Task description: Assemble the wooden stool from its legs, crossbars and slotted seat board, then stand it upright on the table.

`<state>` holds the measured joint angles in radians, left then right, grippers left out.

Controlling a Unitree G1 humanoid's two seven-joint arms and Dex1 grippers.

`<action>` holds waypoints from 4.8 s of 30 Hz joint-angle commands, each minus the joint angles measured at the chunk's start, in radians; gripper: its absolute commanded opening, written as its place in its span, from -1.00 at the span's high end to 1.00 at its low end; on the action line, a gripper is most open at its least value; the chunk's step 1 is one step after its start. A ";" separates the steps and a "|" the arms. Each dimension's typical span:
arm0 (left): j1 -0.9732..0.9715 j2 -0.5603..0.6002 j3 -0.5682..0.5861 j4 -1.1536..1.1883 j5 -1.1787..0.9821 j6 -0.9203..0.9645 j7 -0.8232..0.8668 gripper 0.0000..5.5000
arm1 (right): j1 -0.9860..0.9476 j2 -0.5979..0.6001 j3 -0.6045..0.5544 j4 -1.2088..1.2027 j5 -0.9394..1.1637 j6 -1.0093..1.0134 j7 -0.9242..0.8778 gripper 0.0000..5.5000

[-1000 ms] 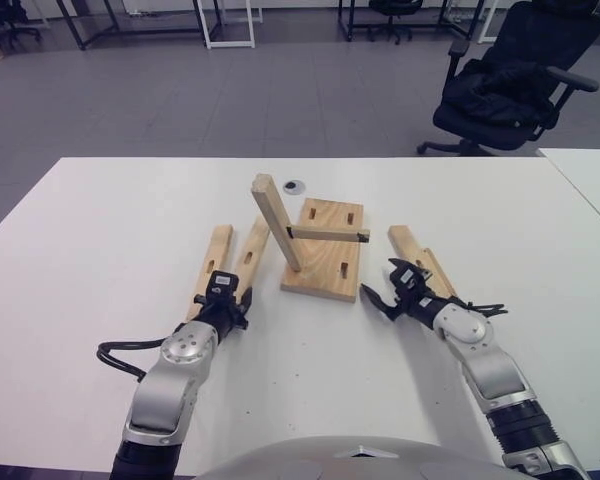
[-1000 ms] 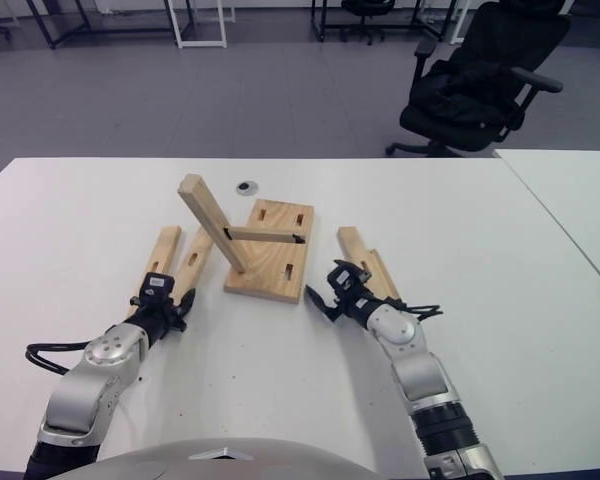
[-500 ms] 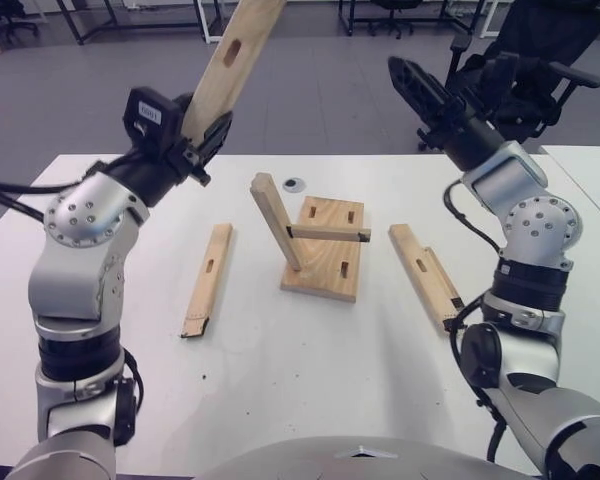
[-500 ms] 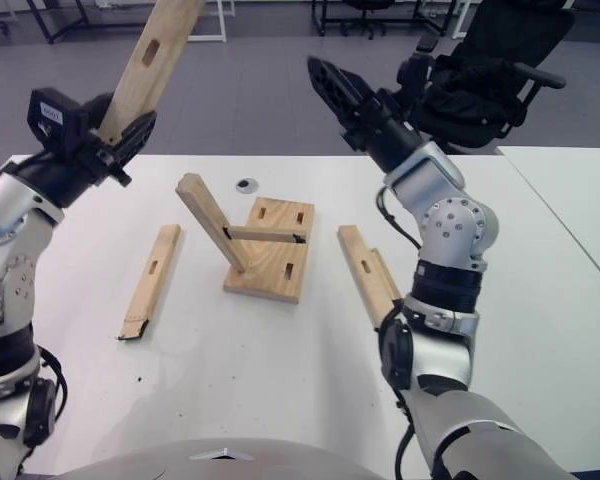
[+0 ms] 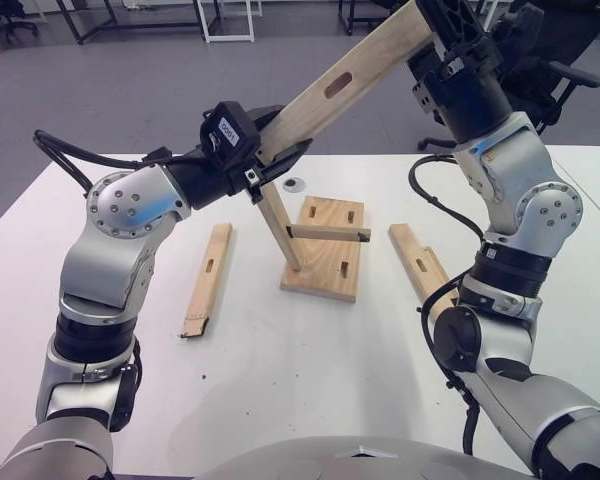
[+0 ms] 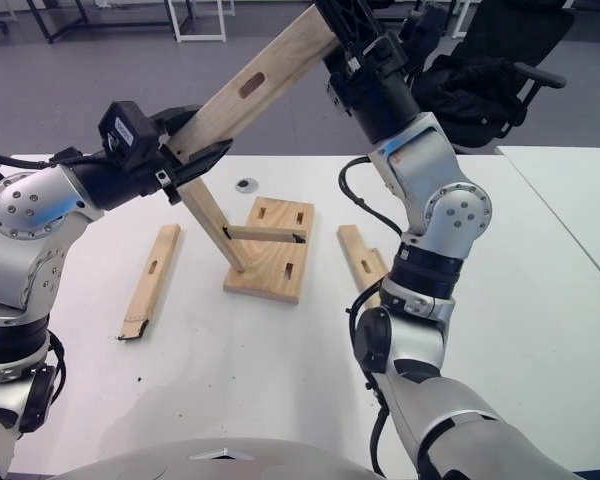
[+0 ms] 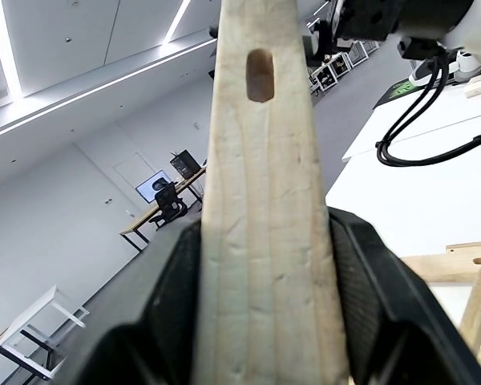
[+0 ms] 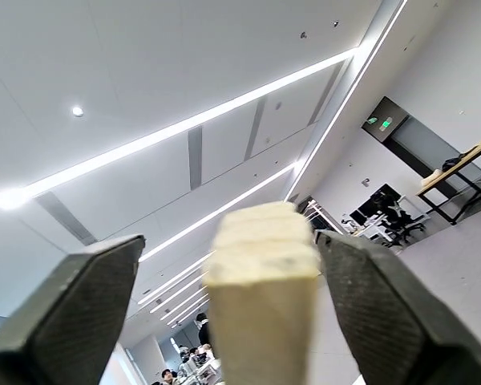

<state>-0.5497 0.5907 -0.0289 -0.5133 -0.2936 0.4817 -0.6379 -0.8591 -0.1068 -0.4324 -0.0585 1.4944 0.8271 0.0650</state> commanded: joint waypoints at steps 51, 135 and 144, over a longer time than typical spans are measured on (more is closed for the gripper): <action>0.375 -0.027 -0.306 0.589 0.610 -0.389 0.154 -0.69 | 0.376 -0.039 0.165 0.297 -0.883 -0.475 -0.055 0.64; 0.487 -0.510 -0.046 -0.056 0.444 0.181 0.638 -0.69 | 0.757 -0.323 0.307 -0.579 -0.754 0.070 0.365 -0.16; 0.798 -0.451 0.067 -0.292 0.396 0.110 0.582 -0.69 | 1.025 -0.600 0.120 -0.525 -0.688 0.007 0.699 -0.16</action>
<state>0.2412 0.1707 0.0476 -0.7636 0.1429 0.5803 -0.0356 0.1555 -0.6716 -0.3183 -0.6213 0.8567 0.8750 0.7388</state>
